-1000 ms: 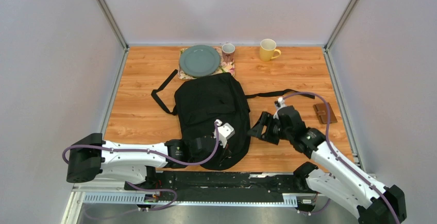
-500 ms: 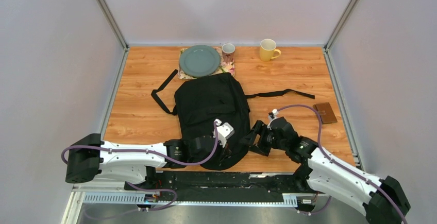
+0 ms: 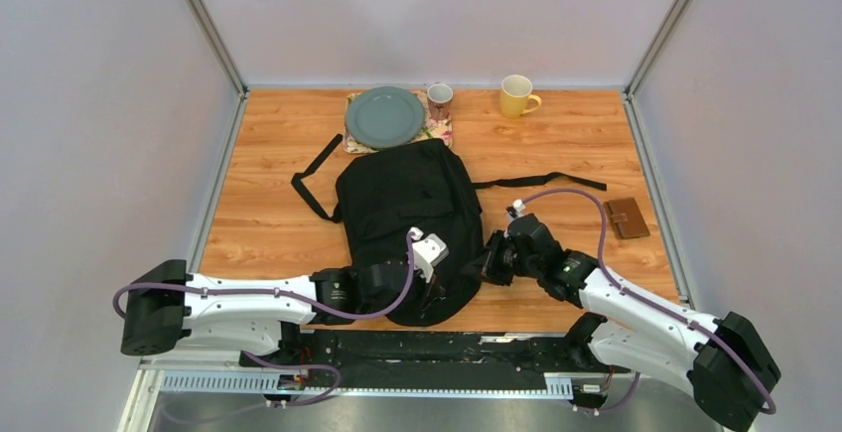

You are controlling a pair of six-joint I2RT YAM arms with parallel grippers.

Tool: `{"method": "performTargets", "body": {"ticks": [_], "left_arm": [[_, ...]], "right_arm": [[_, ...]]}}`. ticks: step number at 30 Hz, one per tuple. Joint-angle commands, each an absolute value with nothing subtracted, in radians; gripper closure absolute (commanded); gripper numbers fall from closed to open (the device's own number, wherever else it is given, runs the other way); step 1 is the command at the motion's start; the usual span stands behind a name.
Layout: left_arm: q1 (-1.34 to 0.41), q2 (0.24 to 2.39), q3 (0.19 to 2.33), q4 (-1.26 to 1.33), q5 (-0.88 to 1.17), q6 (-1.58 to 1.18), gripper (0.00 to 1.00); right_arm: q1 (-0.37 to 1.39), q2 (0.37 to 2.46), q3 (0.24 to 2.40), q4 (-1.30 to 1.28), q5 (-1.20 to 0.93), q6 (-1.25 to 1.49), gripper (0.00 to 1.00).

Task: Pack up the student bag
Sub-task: Zip the student bag at the center of the board.

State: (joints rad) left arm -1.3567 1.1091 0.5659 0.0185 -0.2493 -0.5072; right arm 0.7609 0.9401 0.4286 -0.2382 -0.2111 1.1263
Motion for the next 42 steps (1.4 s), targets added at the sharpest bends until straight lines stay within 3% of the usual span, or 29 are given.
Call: {"method": "performTargets", "body": {"ticks": [1,9,14,16,19,20,21,28,30,32,35,42], "left_arm": [[-1.355,1.077,0.558,0.005,-0.270,-0.509,1.00],[-1.354,0.980,0.477,-0.090,-0.342,-0.535,1.00],[-1.353,0.919,0.450,-0.175,-0.432,-0.546,1.00],[-1.353,0.907,0.442,-0.178,-0.449,-0.554,1.00],[-1.353,0.908,0.436,-0.163,-0.442,-0.558,1.00],[-1.353,0.908,0.434,-0.141,-0.433,-0.558,1.00],[-1.353,0.905,0.430,-0.115,-0.419,-0.548,1.00],[-1.353,0.959,0.463,-0.018,-0.330,-0.494,1.00],[-1.353,0.972,0.488,-0.014,-0.310,-0.480,1.00],[-1.353,0.988,0.505,-0.005,-0.284,-0.474,1.00],[-1.351,1.011,0.526,-0.006,-0.270,-0.462,1.00],[-1.353,1.057,0.580,0.037,-0.253,-0.431,1.00]], "right_arm": [[0.726,0.931,0.498,-0.267,-0.083,1.028,1.00],[0.555,0.959,0.583,-0.350,-0.097,0.855,1.00],[0.496,1.048,0.630,-0.344,-0.244,0.763,0.98],[0.494,1.081,0.640,-0.328,-0.354,0.747,0.92],[0.497,1.066,0.627,-0.314,-0.469,0.793,0.74],[0.505,1.051,0.624,-0.311,-0.486,0.810,0.60],[0.508,1.028,0.623,-0.336,-0.486,0.834,0.56],[0.518,0.671,0.577,-0.618,-0.123,1.026,0.50],[0.522,0.532,0.498,-0.570,-0.141,1.074,0.47],[0.531,0.474,0.457,-0.536,-0.199,1.132,0.36],[0.584,0.475,0.463,-0.570,-0.196,1.121,0.29],[0.814,0.624,0.471,-0.510,-0.158,1.216,0.26]]}}
